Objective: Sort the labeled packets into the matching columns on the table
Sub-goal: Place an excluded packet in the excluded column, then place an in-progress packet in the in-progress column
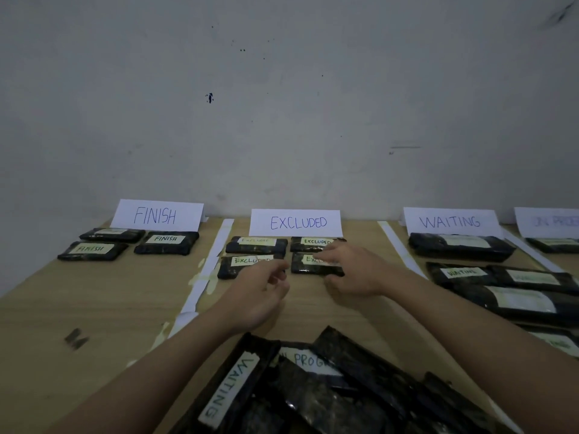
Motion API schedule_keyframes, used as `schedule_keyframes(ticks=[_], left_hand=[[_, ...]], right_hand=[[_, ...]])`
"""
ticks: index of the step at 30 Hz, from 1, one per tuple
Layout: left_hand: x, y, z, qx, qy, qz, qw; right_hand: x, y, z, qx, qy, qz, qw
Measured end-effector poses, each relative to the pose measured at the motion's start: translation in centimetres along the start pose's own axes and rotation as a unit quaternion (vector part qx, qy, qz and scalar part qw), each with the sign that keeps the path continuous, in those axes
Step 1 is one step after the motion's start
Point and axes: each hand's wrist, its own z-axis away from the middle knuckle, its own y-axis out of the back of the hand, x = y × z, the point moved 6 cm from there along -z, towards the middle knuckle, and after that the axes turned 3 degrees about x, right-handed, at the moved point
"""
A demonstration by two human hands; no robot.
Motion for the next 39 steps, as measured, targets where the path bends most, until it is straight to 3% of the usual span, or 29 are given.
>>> schedule_keyframes(ticks=[3, 6, 12, 15, 18, 23, 25, 28, 30, 35, 39], left_hand=[[0.8, -0.4, 0.8, -0.031, -0.024, -0.045, 0.998], [1.4, -0.7, 1.7, -0.051, -0.040, -0.074, 0.995], [3.0, -1.4, 3.6, -0.076, -0.074, -0.083, 0.991], [3.9, -1.8, 4.6, -0.087, -0.101, -0.082, 0.988], [4.8, -2.0, 5.5, -0.095, -0.110, -0.056, 0.988], [6.1, -0.6, 5.1, -0.020, -0.030, 0.166, 0.986], [6.1, 0.0, 4.9, 0.004, 0.019, 0.254, 0.967], [6.2, 0.5, 4.6, 0.024, 0.048, 0.338, 0.940], [6.7, 0.6, 4.6, 0.024, 0.046, 0.366, 0.929], [7.1, 0.4, 4.9, 0.012, 0.059, 0.428, 0.902], [6.4, 0.6, 5.4, 0.008, 0.080, 0.446, 0.891]], right_hand=[[-1.7, 1.3, 2.4, -0.019, 0.040, -0.052, 0.998], [-3.6, 1.8, 5.5, -0.092, 0.059, -0.082, 0.991], [-5.0, 1.1, 9.7, -0.166, 0.048, -0.062, 0.983], [-5.1, 1.2, 10.5, -0.142, 0.038, -0.064, 0.987], [-4.9, 2.6, 11.0, -0.057, 0.021, -0.148, 0.987], [-3.1, 5.6, 12.3, 0.038, -0.022, -0.280, 0.959], [-2.0, 6.6, 13.0, 0.087, -0.054, -0.342, 0.934], [-0.9, 7.6, 14.3, 0.149, -0.104, -0.496, 0.849], [-0.7, 7.8, 14.8, 0.172, -0.103, -0.540, 0.817], [-0.6, 7.7, 15.3, 0.205, -0.090, -0.599, 0.768], [-1.3, 7.2, 15.6, 0.166, -0.074, -0.678, 0.712]])
